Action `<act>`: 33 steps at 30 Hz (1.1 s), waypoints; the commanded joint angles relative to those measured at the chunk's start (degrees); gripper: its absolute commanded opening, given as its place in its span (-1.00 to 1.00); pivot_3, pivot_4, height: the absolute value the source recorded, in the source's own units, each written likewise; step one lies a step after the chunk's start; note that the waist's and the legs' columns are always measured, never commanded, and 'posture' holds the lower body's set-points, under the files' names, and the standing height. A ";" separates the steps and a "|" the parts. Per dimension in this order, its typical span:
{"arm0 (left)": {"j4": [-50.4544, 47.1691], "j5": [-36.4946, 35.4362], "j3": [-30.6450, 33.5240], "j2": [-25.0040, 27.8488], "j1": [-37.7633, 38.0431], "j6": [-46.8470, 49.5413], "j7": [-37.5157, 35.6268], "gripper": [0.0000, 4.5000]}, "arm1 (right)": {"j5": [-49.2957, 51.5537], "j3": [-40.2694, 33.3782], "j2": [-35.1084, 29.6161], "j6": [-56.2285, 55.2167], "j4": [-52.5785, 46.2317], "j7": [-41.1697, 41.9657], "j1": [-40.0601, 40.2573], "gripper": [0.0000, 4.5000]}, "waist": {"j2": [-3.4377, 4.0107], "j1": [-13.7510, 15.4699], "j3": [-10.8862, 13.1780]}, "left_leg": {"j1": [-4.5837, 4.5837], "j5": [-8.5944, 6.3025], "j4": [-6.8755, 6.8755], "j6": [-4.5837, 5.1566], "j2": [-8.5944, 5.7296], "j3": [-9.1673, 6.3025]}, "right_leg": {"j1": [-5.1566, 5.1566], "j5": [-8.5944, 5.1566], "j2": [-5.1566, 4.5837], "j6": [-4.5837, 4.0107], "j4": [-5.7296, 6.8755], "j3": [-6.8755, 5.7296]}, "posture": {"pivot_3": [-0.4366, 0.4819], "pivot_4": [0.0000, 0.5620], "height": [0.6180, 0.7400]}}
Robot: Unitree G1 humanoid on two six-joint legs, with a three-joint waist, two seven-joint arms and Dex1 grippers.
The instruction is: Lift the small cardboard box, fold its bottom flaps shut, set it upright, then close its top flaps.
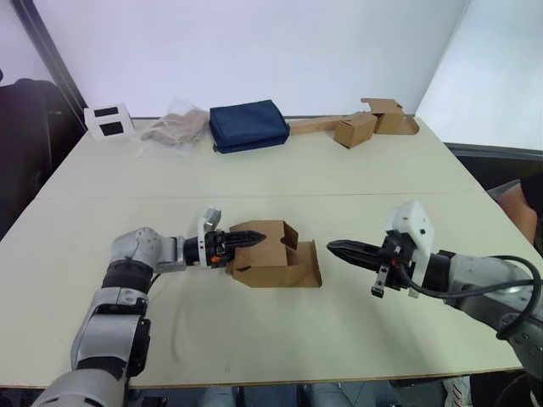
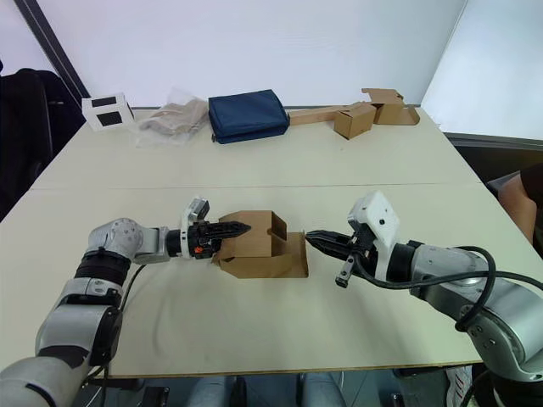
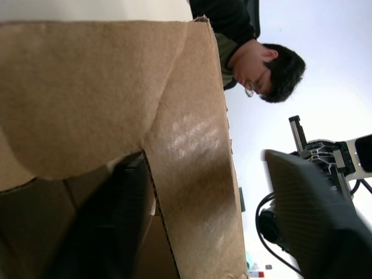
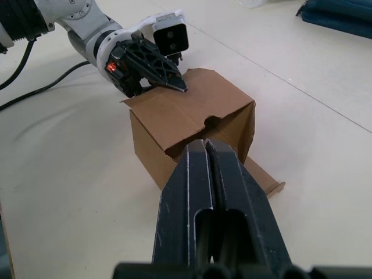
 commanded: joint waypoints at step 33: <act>-37.35 6.98 -1.18 4.38 9.81 -35.34 -6.58 -0.99 | -19.01 11.47 14.10 -13.76 15.08 -5.18 -13.07 -1.00 | 0.02 -0.04 -0.01 | -0.04 0.04 -0.03 -0.06 0.00 0.05 | -0.02 0.07 -0.01 0.08 -0.06 0.00 | -0.05 -0.47 1.00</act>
